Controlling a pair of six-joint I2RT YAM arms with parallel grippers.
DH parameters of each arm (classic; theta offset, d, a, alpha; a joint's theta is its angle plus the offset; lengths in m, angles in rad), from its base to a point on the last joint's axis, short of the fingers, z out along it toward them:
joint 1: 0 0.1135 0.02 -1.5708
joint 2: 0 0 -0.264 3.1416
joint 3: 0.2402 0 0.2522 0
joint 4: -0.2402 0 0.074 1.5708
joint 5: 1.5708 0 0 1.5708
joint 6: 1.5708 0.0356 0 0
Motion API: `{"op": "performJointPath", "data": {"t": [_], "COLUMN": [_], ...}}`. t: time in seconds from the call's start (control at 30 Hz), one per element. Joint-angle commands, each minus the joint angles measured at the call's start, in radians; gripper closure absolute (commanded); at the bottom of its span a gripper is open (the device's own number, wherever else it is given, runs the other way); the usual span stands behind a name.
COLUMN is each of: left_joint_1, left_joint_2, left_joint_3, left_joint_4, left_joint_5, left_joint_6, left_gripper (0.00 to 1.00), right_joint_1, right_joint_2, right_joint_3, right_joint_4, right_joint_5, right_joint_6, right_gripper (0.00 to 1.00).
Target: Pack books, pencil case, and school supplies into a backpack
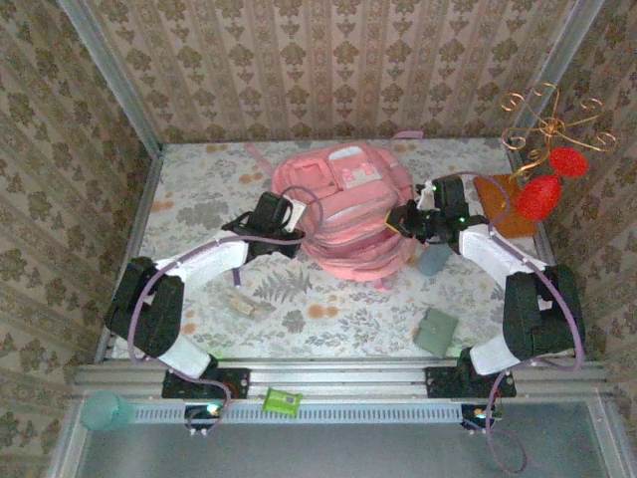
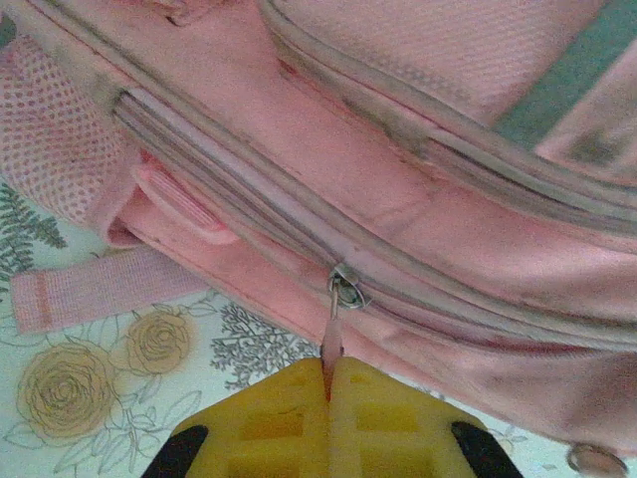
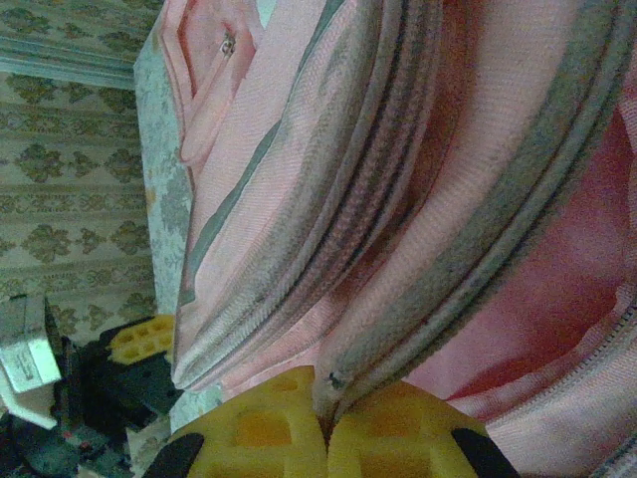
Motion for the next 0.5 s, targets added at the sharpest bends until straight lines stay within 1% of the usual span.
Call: {"op": "performJointPath", "data": {"t": [0.0, 0.17, 0.27, 0.33, 0.47], "left_joint_1": [0.065, 0.103, 0.114, 0.148, 0.173], "left_joint_2": [0.03, 0.055, 0.078, 0.087, 0.114], "left_joint_3": [0.022, 0.034, 0.047, 0.054, 0.085], "left_joint_4": [-0.06, -0.025, -0.009, 0.002, 0.019], "left_joint_5": [-0.137, -0.074, -0.067, -0.057, -0.046], "left_joint_6": [0.028, 0.038, 0.038, 0.032, 0.028], "left_gripper": [1.0, 1.0, 1.0, 1.0, 1.0], "right_joint_1": [-0.044, -0.057, -0.064, -0.065, -0.07], "right_joint_2": [-0.011, -0.01, -0.014, -0.016, -0.016], "right_joint_3": [0.039, 0.033, 0.032, 0.034, 0.034], "right_joint_4": [0.011, 0.033, 0.039, 0.032, 0.021], "right_joint_5": [0.021, 0.009, 0.0, -0.002, -0.014], "right_joint_6": [-0.031, -0.017, -0.017, -0.023, -0.034], "right_gripper": [1.0, 1.0, 1.0, 1.0, 1.0]}}
